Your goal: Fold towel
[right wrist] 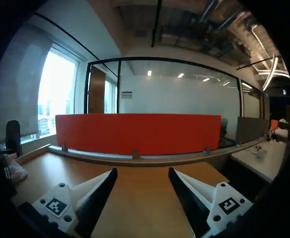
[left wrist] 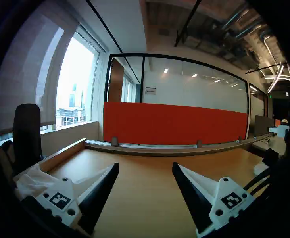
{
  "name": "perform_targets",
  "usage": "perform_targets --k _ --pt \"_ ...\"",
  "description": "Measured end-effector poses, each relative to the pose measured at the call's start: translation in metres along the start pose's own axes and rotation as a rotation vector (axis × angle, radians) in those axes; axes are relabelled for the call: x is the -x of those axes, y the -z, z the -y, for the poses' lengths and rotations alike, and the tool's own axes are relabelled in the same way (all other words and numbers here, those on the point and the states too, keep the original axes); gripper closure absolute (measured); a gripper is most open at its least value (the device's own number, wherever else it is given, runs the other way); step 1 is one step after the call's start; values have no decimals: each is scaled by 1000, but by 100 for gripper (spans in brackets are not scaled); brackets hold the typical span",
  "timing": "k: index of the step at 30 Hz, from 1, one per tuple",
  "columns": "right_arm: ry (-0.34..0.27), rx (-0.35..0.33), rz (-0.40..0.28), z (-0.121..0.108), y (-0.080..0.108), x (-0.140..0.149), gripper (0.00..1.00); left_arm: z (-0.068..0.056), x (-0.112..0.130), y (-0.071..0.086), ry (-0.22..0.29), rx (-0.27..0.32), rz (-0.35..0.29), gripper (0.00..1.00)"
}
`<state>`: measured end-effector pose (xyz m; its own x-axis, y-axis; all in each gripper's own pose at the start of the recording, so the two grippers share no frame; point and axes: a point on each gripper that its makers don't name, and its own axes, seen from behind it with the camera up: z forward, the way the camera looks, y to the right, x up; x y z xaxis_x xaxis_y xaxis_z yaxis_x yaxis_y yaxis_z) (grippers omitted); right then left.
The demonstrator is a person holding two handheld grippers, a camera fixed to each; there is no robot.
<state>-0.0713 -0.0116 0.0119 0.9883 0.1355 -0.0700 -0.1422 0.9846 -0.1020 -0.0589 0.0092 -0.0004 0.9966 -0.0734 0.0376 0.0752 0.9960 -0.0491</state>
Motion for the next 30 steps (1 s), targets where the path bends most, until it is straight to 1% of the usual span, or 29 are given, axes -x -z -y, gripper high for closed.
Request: perform_targets --k 5,9,15,20,26,30 --pt "4 -12 -6 8 -1 7 0 4 19 -3 -23 -8 -13 1" --pt "4 -21 -5 14 -1 12 0 5 31 -5 -43 -15 -27 1" --pt "2 -23 1 17 -1 16 0 7 46 -6 -62 -24 -51 1" --pt "2 -20 -2 19 1 20 0 9 61 -4 -72 -35 -49 1" --pt "0 -16 4 18 3 24 0 9 74 -2 -91 -39 -50 1" --pt "-9 -16 1 19 4 23 0 6 80 -3 -98 -38 -52 1"
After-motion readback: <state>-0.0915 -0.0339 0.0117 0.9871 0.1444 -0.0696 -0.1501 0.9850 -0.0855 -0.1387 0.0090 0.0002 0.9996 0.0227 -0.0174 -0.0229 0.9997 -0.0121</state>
